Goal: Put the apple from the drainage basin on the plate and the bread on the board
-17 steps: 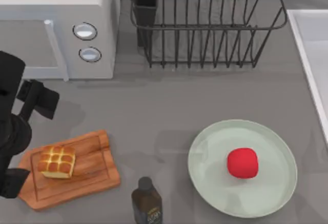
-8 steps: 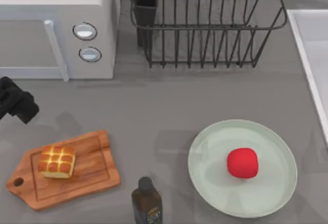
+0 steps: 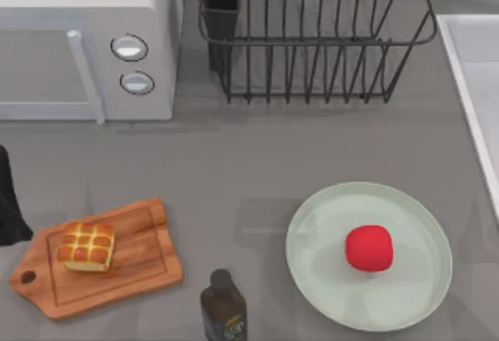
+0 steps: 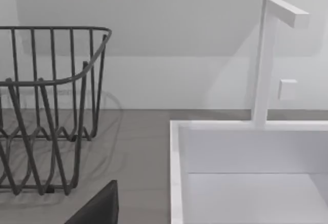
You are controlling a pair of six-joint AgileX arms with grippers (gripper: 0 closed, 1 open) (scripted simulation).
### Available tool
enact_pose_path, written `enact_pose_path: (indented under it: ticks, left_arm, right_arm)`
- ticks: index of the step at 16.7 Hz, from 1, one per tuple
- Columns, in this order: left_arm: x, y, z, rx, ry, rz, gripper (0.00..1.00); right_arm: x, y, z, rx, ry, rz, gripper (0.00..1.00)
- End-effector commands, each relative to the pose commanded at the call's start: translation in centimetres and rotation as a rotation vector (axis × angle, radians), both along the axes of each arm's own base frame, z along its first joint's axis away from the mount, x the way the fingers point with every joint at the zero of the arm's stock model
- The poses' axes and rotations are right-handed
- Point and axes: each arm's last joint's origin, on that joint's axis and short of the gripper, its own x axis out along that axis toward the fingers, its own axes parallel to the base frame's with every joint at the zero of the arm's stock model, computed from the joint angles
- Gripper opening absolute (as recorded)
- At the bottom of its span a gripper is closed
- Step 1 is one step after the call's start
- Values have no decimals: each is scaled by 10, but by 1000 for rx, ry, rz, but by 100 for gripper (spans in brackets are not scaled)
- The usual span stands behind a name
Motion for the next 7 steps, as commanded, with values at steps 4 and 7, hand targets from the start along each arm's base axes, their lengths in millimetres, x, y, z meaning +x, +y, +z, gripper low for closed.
enact_pose_path:
  ticks: [4,7]
  left_arm:
    - [-1,4,-26,149,-67,38,100]
    - [-1,5,-29,161,-68,42,100]
  right_arm:
    - [0,0,0,0,0,0,100]
    - [0,0,0,0,0,0,100]
